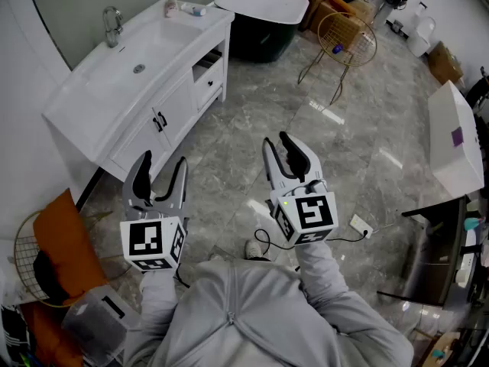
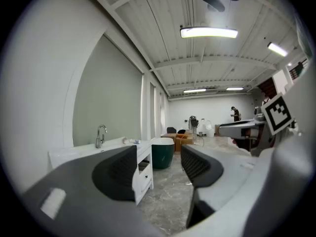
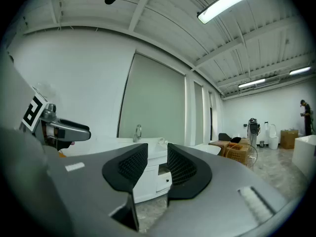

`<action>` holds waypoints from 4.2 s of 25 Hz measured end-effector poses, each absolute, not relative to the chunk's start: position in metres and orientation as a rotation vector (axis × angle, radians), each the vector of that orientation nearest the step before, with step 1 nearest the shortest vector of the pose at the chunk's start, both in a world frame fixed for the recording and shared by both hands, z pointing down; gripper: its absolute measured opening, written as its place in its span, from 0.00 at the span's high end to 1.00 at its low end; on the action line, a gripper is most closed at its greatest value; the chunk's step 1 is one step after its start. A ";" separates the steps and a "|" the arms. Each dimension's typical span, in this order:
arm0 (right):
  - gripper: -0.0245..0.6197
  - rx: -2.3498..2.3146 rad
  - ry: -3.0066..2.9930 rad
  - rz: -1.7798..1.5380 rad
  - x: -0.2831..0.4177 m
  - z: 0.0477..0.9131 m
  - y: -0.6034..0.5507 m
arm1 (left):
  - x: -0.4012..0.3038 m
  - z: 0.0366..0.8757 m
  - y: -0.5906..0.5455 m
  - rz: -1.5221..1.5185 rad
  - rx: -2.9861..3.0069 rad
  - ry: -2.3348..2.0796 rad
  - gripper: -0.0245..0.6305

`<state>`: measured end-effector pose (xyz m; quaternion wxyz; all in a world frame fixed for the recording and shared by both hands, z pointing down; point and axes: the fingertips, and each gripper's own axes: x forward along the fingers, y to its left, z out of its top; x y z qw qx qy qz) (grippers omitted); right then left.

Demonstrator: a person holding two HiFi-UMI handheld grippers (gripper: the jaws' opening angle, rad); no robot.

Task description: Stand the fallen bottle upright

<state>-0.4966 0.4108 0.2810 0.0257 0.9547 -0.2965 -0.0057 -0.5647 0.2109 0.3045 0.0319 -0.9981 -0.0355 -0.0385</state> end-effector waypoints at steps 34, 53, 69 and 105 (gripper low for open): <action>0.75 3.049 -0.911 -0.069 -0.480 0.296 0.372 | -0.538 0.316 0.160 -0.119 -3.064 -0.159 0.50; 0.74 2.957 -1.194 -0.054 -0.236 0.303 0.332 | -0.318 0.311 0.140 -0.148 -3.045 0.065 0.50; 0.74 2.936 -1.189 0.005 -0.072 0.322 0.255 | -0.148 0.331 0.064 -0.175 -3.057 0.042 0.50; 0.74 2.750 -1.488 0.119 0.286 0.325 0.022 | 0.209 0.359 -0.140 -0.335 -3.104 0.252 0.50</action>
